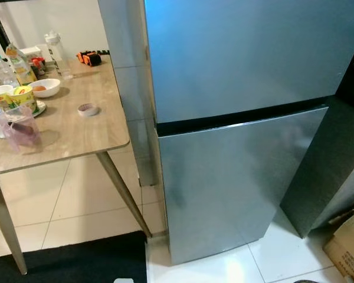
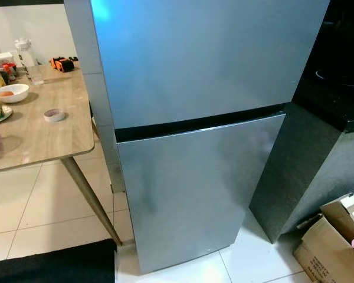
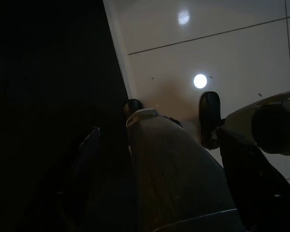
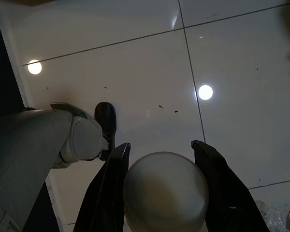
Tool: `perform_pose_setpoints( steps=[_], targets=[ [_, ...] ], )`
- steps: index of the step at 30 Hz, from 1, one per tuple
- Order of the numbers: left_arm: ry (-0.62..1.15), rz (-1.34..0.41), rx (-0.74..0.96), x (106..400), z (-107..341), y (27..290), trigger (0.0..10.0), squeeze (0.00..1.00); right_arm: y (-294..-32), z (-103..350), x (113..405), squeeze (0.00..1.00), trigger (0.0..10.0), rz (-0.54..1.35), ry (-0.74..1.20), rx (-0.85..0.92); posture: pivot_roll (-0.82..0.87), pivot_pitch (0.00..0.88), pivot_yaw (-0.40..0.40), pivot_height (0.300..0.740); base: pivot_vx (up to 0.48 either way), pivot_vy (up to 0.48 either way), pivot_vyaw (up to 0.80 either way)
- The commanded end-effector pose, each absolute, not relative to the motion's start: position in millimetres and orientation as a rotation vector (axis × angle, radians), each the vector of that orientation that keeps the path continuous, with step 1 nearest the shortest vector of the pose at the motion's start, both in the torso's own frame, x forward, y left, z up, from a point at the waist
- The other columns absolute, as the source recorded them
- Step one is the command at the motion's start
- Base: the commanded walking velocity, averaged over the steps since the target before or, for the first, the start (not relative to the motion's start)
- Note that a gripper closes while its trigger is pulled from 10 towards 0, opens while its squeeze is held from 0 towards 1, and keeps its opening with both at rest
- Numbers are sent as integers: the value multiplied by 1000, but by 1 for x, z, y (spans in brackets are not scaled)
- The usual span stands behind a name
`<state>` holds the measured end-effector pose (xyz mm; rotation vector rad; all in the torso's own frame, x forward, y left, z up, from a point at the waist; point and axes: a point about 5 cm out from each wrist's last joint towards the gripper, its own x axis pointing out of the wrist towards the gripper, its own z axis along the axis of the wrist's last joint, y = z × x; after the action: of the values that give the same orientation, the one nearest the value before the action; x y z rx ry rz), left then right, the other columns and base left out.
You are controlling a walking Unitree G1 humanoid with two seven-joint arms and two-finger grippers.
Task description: Restocking fridge
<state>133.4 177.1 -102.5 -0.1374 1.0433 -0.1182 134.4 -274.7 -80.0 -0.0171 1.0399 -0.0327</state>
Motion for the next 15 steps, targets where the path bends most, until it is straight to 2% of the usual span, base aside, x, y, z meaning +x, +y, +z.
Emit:
perform_pose_setpoints(
  steps=[1, 7, 15],
  targets=[
    [1053, -121, -158, 130, -104, 174, 10000, 0, -274, -79, 137, 0, 10000, -29, 1031, -16, -101, 0, 3, 740, 0, -465, 0],
    [1052, -122, -159, 130, -104, 173, 10000, 0, -273, -80, 137, 0, 10000, -26, 1031, -13, -101, 0, 2, 740, 0, -465, 0],
    [1043, -110, -151, 132, -103, 174, 10000, 0, -272, -80, 136, 0, 10000, -25, 1030, -9, -101, 0, 2, 740, 0, 0, 0]
  ],
)
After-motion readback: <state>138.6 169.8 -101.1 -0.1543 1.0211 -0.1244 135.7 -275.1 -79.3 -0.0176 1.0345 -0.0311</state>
